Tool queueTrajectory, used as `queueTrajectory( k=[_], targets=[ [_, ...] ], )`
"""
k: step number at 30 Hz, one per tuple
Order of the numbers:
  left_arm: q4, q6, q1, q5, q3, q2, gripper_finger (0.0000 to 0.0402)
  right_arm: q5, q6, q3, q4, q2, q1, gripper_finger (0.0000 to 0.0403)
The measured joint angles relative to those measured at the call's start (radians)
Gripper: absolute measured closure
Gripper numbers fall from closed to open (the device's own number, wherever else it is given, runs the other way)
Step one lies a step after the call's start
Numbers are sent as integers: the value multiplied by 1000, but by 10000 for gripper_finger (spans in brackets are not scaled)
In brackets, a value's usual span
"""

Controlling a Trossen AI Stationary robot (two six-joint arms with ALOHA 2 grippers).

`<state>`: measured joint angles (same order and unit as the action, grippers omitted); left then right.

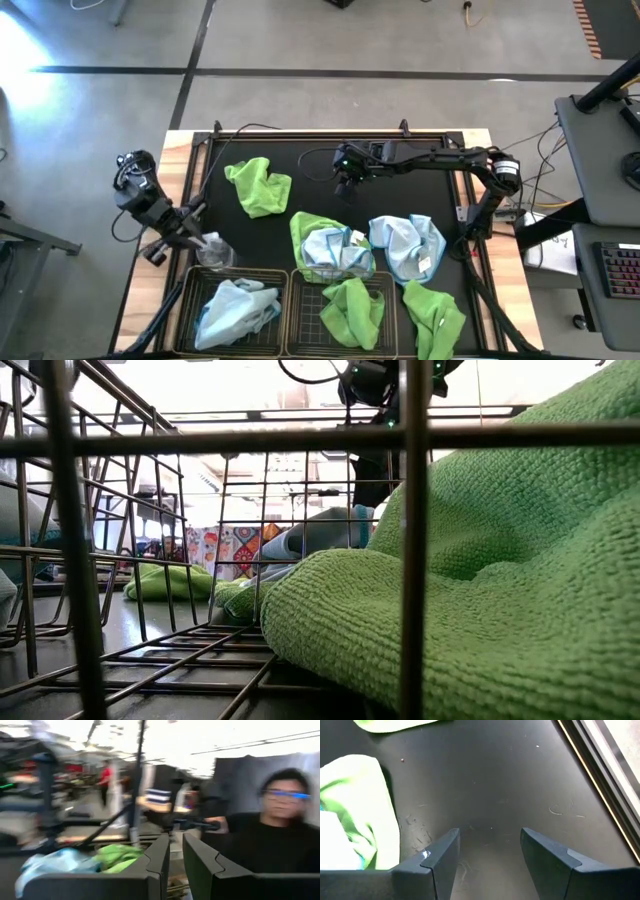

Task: Sort microfiber towel by color & place in baskets
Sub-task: Put the top green towel from the left to the right wire basket

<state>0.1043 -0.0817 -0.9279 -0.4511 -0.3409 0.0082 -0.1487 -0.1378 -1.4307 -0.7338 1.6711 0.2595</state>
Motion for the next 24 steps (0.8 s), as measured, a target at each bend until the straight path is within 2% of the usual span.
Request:
queueTrajectory(
  k=[5,8,11,13,15,18,21,24],
  targets=[
    [-14,-17,0,-171,27,30,363,0,-1,0,-35,0,0,197],
    [-51,-12,0,-230,30,72,363,-1,-2,1,-54,0,0,197],
    [-71,39,0,-241,20,112,363,-1,-2,1,-63,0,0,197],
    [-32,58,0,-195,-6,121,363,-1,-3,1,-67,0,0,197],
    [19,48,0,-67,-44,115,363,-1,-3,1,-67,0,0,197],
    [36,46,0,222,-68,98,363,-1,-5,2,-66,0,0,197],
    [29,115,-1,542,-67,72,363,-1,-21,2,-62,0,0,197],
    [19,202,-1,765,-56,40,363,-1,-23,2,-62,0,0,197]
  ],
)
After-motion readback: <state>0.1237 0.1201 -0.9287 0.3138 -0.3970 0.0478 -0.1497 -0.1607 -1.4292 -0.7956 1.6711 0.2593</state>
